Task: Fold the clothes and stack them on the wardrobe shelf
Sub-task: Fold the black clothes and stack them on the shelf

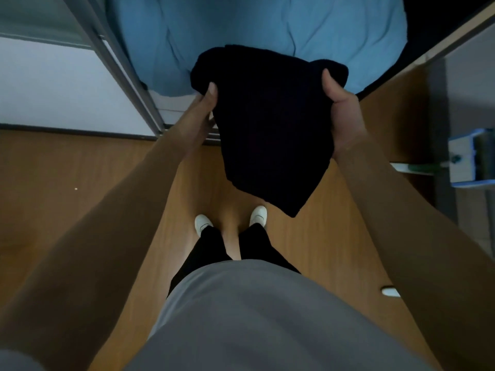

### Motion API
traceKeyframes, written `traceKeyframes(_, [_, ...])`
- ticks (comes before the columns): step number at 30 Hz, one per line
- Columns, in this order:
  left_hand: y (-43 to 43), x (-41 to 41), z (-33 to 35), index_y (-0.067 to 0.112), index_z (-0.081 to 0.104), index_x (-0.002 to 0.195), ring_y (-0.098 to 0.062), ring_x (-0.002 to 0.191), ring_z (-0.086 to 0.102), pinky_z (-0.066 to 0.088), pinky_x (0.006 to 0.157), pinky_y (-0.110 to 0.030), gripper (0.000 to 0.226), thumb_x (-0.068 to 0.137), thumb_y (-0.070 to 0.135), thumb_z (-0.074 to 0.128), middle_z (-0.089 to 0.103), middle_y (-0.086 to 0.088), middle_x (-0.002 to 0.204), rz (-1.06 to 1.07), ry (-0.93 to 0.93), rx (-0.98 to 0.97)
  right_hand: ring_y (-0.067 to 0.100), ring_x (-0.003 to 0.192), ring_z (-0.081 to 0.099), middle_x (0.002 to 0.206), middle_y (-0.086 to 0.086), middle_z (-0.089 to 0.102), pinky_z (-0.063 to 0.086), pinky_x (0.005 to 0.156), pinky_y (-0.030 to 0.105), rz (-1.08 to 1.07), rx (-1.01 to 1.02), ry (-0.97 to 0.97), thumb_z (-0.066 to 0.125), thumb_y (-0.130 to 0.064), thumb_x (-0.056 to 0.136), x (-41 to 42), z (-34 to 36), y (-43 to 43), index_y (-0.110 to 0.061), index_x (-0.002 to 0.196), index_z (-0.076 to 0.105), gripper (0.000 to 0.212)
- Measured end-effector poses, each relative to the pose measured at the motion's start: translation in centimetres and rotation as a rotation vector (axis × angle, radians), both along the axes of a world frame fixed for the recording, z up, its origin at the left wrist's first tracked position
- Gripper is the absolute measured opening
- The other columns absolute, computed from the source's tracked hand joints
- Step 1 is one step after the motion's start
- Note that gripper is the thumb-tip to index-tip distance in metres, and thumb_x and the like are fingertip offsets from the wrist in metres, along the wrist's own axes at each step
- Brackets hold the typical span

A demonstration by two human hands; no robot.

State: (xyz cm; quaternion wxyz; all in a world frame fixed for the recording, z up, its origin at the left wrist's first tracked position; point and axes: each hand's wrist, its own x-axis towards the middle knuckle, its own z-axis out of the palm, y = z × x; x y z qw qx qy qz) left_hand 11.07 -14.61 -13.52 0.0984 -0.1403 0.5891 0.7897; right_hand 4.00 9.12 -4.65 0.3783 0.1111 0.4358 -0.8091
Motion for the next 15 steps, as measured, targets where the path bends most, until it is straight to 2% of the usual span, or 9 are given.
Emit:
traceKeyframes(3, [2.1, -0.6, 0.0, 0.018, 0.020, 0.157, -0.013, 0.146, 0.032, 0.021, 0.124, -0.041, 0.073, 0.097, 0.059, 0.028, 0.029, -0.001, 0.162, -0.011, -0.001, 0.084, 0.031, 0.120, 0.063, 0.129, 0.016, 0.066, 0.055, 0.094, 0.042, -0.061, 0.013, 0.004, 0.054, -0.038, 0.101, 0.0, 0.2, 1.3, -0.006, 0.126, 0.066, 0.043])
traceKeyframes(5, [3.2, -0.8, 0.0, 0.018, 0.022, 0.156, -0.010, 0.141, 0.038, 0.021, 0.124, -0.039, 0.076, 0.095, 0.063, 0.032, 0.033, 0.001, 0.159, -0.014, -0.039, 0.092, 0.032, 0.120, 0.063, 0.130, 0.017, 0.066, 0.055, 0.095, 0.044, -0.088, 0.012, 0.004, 0.054, -0.039, 0.100, -0.1, 0.1, 2.2, -0.005, 0.132, 0.059, 0.047])
traceKeyframes(7, [4.0, -0.9, 0.6, 0.024, 0.031, 0.153, -0.003, 0.130, 0.047, 0.024, 0.122, -0.035, 0.091, 0.082, 0.079, 0.044, 0.048, 0.013, 0.146, 0.012, -0.113, 0.055, 0.033, 0.120, 0.063, 0.129, 0.017, 0.065, 0.055, 0.094, 0.044, -0.105, -0.002, 0.010, 0.054, -0.040, 0.100, -0.3, 0.1, 3.0, -0.004, 0.134, 0.057, 0.050])
traceKeyframes(8, [4.2, -1.0, 0.7, 0.032, 0.040, 0.148, 0.000, 0.124, 0.050, 0.027, 0.120, -0.034, 0.094, 0.072, 0.087, 0.049, 0.056, 0.021, 0.134, 0.020, -0.144, 0.022, 0.033, 0.120, 0.063, 0.130, 0.018, 0.065, 0.056, 0.093, 0.044, -0.114, -0.009, 0.013, 0.054, -0.041, 0.100, -0.4, 0.1, 3.2, -0.004, 0.134, 0.057, 0.050])
traceKeyframes(9, [4.5, -1.0, 0.6, 0.041, 0.050, 0.137, 0.002, 0.121, 0.053, 0.030, 0.119, -0.034, 0.088, 0.066, 0.092, 0.050, 0.061, 0.026, 0.123, 0.015, -0.152, -0.014, 0.033, 0.120, 0.063, 0.130, 0.017, 0.065, 0.056, 0.091, 0.044, -0.127, -0.014, 0.017, 0.055, -0.041, 0.100, -0.5, 0.1, 3.4, -0.004, 0.133, 0.057, 0.050])
traceKeyframes(11, [4.7, -0.9, 0.1, 0.049, 0.063, 0.115, -0.004, 0.123, 0.057, 0.036, 0.115, -0.037, 0.070, 0.063, 0.094, 0.052, 0.067, 0.025, 0.116, 0.002, -0.163, -0.038, 0.033, 0.119, 0.064, 0.128, 0.016, 0.066, 0.057, 0.089, 0.043, -0.163, -0.031, 0.025, 0.057, -0.041, 0.099, -0.6, 0.1, 3.7, -0.006, 0.131, 0.059, 0.048])
traceKeyframes(12, [4.9, -0.8, 0.0, 0.046, 0.064, 0.114, -0.009, 0.126, 0.057, 0.039, 0.112, -0.038, 0.070, 0.063, 0.093, 0.055, 0.068, 0.021, 0.119, -0.002, -0.183, -0.022, 0.032, 0.118, 0.065, 0.127, 0.016, 0.067, 0.057, 0.087, 0.043, -0.180, -0.038, 0.031, 0.059, -0.040, 0.098, -0.6, 0.1, 3.8, -0.007, 0.129, 0.060, 0.046])
traceKeyframes(15, [5.0, -0.4, 0.0, 0.027, 0.055, 0.137, -0.016, 0.129, 0.056, 0.039, 0.112, -0.039, 0.080, 0.074, 0.075, 0.067, 0.063, 0.004, 0.135, -0.089, -0.176, 0.006, 0.030, 0.111, 0.068, 0.118, 0.012, 0.072, 0.059, 0.080, 0.041, -0.188, -0.009, 0.058, 0.060, -0.042, 0.096, -1.2, 0.2, 4.0, -0.011, 0.118, 0.066, 0.038])
